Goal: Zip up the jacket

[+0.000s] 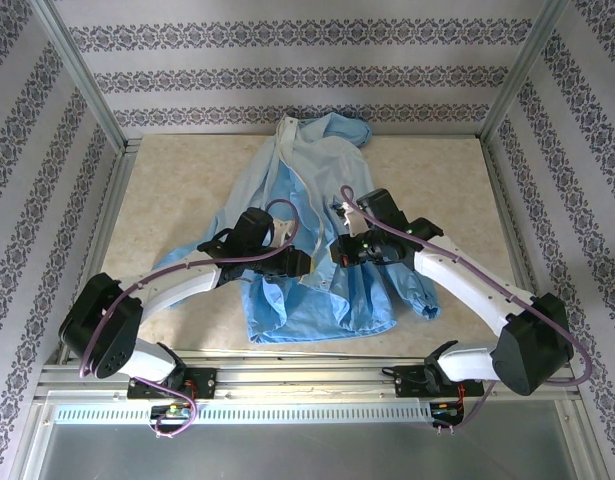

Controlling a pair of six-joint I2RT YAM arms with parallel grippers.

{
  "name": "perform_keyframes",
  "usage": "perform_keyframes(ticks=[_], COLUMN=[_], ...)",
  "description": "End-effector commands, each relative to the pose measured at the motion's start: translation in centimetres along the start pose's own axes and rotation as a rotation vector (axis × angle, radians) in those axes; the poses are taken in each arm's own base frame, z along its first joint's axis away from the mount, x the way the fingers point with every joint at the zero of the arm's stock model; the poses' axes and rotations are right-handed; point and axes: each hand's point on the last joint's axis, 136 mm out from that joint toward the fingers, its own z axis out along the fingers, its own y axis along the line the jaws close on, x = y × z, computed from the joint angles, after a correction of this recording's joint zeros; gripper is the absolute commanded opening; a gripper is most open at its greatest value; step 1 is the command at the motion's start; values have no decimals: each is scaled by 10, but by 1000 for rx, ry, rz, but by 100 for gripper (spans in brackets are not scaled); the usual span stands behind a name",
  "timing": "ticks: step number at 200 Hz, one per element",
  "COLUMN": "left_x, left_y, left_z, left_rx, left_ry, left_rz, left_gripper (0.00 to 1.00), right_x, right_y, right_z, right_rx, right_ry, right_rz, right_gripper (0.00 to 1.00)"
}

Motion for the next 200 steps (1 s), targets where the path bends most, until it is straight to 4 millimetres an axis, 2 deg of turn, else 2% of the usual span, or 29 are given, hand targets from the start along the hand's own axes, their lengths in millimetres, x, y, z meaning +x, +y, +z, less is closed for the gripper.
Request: perform_keyframes(ticks=[1, 71, 76, 97, 113, 139, 162, 200], left_x=[-8, -5, -4, -8, -13, -27, -38, -45], left_y=[-20, -12, -11, -11, -10, -6, -5, -8], left_z=[0, -1, -1, -4, -8, -16, -22, -24], left_rx=[79, 56, 53, 44, 42, 67, 98, 132], left_ry=[-24, -34, -34, -62, -102, -197, -274, -313], left_rz=[40, 33, 32, 39, 32, -12, -46, -66], left_gripper=[0, 0, 0, 0, 0, 0, 0, 0], right_x=[-4, -6, -6, -5, -1, 8, 15, 25], right_y=[8, 7, 6, 0, -2, -1, 4, 19], right_z=[-8, -7, -7, -8, -10, -7, 1, 11], right_rx=[-33, -33, -28, 0, -1, -41, -117, -210], right_ry=[-35, -45, -48, -63, -75, -87, -87, -69], right_rz=[-8, 2, 7, 38, 64, 129, 201, 250], right_gripper=[0, 0, 5, 44, 60, 70, 72, 74])
